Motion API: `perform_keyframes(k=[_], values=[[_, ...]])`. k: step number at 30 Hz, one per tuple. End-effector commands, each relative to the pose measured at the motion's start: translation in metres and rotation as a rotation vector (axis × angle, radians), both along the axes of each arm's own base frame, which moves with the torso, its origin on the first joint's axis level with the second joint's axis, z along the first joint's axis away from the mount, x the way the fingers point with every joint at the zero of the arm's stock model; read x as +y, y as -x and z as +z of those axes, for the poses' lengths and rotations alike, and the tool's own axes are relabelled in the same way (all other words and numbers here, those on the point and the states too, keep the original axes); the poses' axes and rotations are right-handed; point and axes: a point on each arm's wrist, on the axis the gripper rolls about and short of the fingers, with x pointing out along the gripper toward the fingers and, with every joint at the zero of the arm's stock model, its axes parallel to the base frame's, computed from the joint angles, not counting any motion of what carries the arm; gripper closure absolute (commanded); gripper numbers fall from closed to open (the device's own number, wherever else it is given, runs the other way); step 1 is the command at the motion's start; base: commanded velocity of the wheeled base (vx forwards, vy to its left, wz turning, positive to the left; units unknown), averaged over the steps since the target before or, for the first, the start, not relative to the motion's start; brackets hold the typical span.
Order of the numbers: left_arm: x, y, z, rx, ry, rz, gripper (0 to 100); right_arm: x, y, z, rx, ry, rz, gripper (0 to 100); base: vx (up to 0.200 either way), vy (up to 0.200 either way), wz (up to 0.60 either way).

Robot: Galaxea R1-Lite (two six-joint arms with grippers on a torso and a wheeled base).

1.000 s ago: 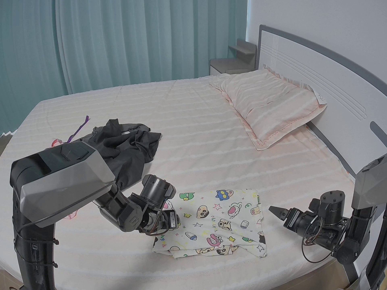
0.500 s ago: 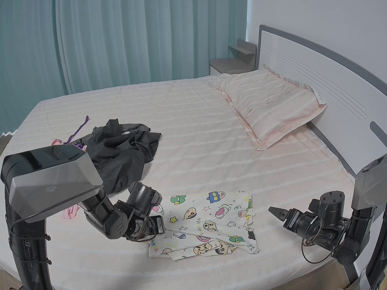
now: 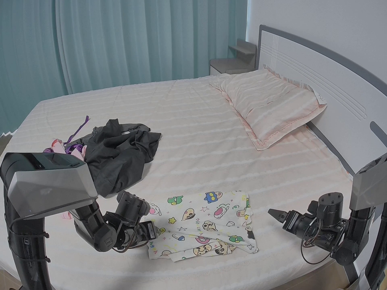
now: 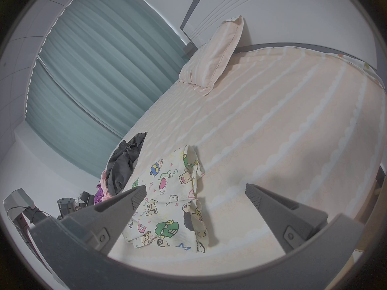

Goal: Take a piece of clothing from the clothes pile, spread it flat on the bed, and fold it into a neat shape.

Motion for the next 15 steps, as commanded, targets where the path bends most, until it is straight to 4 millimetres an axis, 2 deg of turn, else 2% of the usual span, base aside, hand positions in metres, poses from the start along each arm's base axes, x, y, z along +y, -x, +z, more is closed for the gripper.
perform_keyframes(k=[1, 4, 8, 12, 15], values=[[0.008, 0.0, -0.004, 0.015, -0.004, 0.021, 0, 0.0, 0.0, -0.002, 0.008, 0.003, 0.001, 0, 0.0, 0.0, 0.0], [0.013, -0.003, -0.003, 0.015, 0.016, 0.033, 0, 0.0, 0.001, -0.002, 0.009, 0.005, 0.002, 0, 0.0, 0.0, 0.0], [0.013, -0.002, 0.012, 0.002, 0.142, 0.078, 0, 0.0, 0.002, -0.003, 0.014, 0.008, 0.003, 0, 0.0, 0.0, 0.0], [0.005, 0.012, 0.031, 0.041, 0.303, 0.039, 0, 0.0, 0.002, -0.003, 0.014, 0.008, 0.003, 0, 0.0, 0.0, 0.0], [0.005, 0.022, 0.029, 0.072, 0.327, -0.004, 0, 0.0, 0.002, -0.002, 0.013, 0.008, 0.004, 0, 0.0, 0.0, 0.0]])
